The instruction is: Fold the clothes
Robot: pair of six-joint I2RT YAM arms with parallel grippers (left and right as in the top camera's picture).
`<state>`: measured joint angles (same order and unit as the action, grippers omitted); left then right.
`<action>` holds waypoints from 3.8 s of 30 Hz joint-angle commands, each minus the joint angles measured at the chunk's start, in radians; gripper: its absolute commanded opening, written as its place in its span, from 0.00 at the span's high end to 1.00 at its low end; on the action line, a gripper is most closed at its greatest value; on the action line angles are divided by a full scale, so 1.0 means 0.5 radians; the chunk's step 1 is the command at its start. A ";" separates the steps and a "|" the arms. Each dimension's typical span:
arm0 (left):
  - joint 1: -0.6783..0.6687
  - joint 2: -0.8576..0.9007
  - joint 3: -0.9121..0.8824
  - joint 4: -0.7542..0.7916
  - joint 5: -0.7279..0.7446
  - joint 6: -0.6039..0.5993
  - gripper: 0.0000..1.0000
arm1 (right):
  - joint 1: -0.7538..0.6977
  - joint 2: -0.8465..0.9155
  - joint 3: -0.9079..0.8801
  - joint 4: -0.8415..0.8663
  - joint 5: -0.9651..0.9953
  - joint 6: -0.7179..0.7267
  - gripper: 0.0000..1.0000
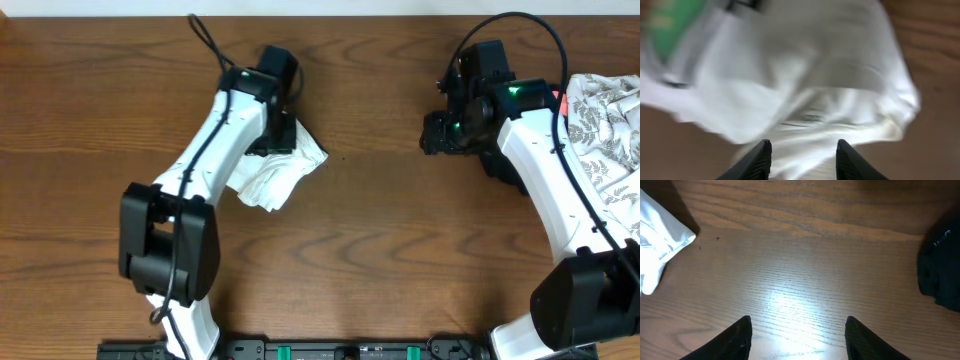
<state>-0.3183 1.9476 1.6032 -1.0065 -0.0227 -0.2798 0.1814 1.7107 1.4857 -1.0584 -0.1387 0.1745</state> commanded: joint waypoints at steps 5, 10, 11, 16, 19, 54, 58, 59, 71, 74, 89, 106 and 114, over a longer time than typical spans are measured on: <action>-0.038 -0.031 -0.106 -0.027 -0.189 0.053 0.51 | 0.008 -0.011 0.013 -0.011 -0.001 -0.031 0.42; -0.085 -0.031 -0.200 0.047 -0.189 0.256 0.50 | 0.008 -0.011 0.013 -0.016 -0.001 -0.031 0.42; -0.087 -0.031 -0.213 0.047 -0.189 0.269 0.50 | 0.008 -0.011 0.013 -0.019 -0.001 -0.030 0.42; -0.087 -0.031 -0.244 0.034 -0.188 0.361 0.50 | 0.008 -0.011 0.013 -0.032 -0.001 -0.031 0.42; -0.089 -0.031 -0.244 0.043 -0.189 0.475 0.47 | 0.008 -0.011 0.013 -0.032 -0.001 -0.030 0.42; -0.098 -0.241 -0.458 0.198 -0.082 0.750 0.88 | 0.018 -0.011 0.013 -0.028 -0.001 -0.029 0.42; -0.104 -0.341 -0.459 0.175 0.301 0.745 0.87 | 0.018 -0.011 0.012 -0.027 -0.001 -0.028 0.42; -0.110 -0.346 -0.459 0.176 0.410 0.744 0.87 | 0.018 -0.011 0.012 -0.027 -0.001 -0.029 0.42; -0.395 -0.299 -0.538 0.192 0.623 0.749 0.53 | 0.018 -0.011 0.013 -0.032 -0.001 -0.028 0.42; -0.404 -0.299 -0.538 0.187 0.468 0.752 0.51 | 0.018 -0.011 0.013 -0.042 -0.001 -0.029 0.42; -0.312 -0.342 -0.487 0.401 -0.232 0.578 0.52 | 0.019 -0.011 0.013 -0.039 -0.001 -0.030 0.42; -0.318 -0.096 -0.516 0.411 -0.127 0.639 0.50 | 0.019 -0.011 0.012 -0.044 -0.002 -0.029 0.43; -0.364 -0.084 -0.515 0.120 0.264 0.639 0.54 | 0.019 -0.011 0.012 -0.036 -0.002 -0.027 0.43</action>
<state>-0.4892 1.9041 1.3415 -0.9165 -0.0036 0.0376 0.1833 1.7107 1.4857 -1.0782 -0.1383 0.1741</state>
